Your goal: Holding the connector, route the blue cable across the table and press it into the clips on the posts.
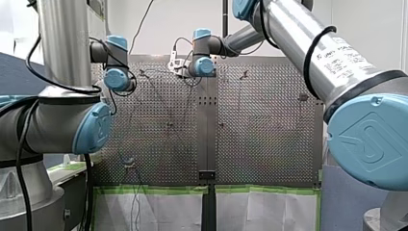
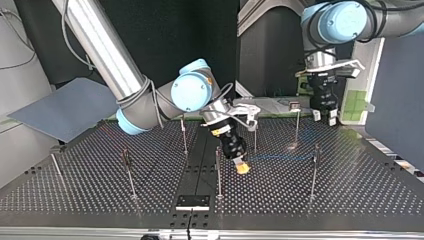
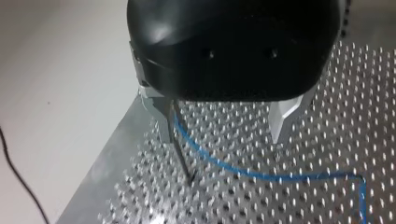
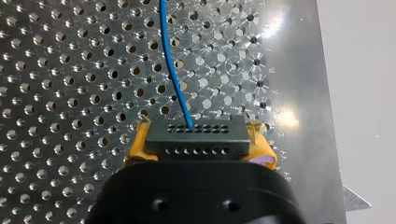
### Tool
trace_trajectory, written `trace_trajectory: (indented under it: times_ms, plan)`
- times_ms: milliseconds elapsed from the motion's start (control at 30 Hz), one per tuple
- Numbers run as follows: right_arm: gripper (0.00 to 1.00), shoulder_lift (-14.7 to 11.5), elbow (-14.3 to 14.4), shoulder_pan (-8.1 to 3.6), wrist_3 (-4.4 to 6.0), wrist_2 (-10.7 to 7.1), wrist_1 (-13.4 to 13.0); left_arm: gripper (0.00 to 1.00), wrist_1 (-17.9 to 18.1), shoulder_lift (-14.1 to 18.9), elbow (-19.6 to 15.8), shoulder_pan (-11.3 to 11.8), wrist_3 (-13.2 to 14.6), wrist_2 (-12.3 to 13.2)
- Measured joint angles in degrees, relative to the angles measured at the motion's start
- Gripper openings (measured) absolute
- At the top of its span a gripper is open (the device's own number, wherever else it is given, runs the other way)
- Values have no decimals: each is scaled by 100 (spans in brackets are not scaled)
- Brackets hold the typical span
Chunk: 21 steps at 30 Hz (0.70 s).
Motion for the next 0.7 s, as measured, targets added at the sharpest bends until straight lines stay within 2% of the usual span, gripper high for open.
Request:
trace_trajectory:
  times_ms: [200,433,700]
  plan:
    - [0,0,-2,-1,2,21,32,99,-181,27,-4,-246,101,-116]
    - [0,4,-1,2,2,73,46,99,-421,102,-3,-599,441,-276]
    - [0,4,1,10,2,162,61,99,-225,218,147,-1049,889,-270]
